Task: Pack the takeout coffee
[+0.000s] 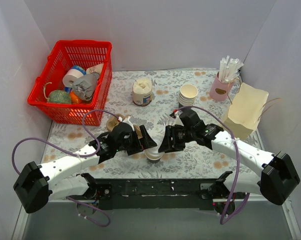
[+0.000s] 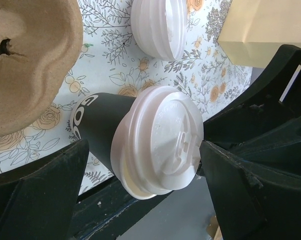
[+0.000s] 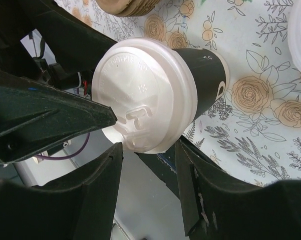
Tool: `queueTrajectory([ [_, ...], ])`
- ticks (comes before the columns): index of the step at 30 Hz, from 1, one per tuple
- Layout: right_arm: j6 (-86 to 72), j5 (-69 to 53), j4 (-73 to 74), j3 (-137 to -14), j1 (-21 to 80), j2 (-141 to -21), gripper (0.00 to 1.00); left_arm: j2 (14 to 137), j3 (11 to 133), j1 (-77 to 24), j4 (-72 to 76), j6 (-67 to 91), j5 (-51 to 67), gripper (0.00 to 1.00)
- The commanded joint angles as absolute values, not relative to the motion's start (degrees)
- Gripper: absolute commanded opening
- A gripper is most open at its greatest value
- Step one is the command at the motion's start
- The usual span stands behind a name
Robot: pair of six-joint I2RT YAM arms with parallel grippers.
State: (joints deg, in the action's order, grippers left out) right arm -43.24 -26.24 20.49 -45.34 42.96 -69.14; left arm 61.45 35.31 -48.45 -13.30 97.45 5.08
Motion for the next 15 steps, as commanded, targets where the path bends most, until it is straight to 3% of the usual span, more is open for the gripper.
queueTrajectory([
  [1,-41.31,-24.44,23.02,-48.25,44.03,-69.7,0.55,61.26,37.26,-48.87,-14.15,97.65,3.69,0.94],
  [15,-40.34,-21.8,23.73,-49.39,46.14,-69.52,0.59,58.97,36.74,-48.96,-17.58,97.91,1.67,0.84],
])
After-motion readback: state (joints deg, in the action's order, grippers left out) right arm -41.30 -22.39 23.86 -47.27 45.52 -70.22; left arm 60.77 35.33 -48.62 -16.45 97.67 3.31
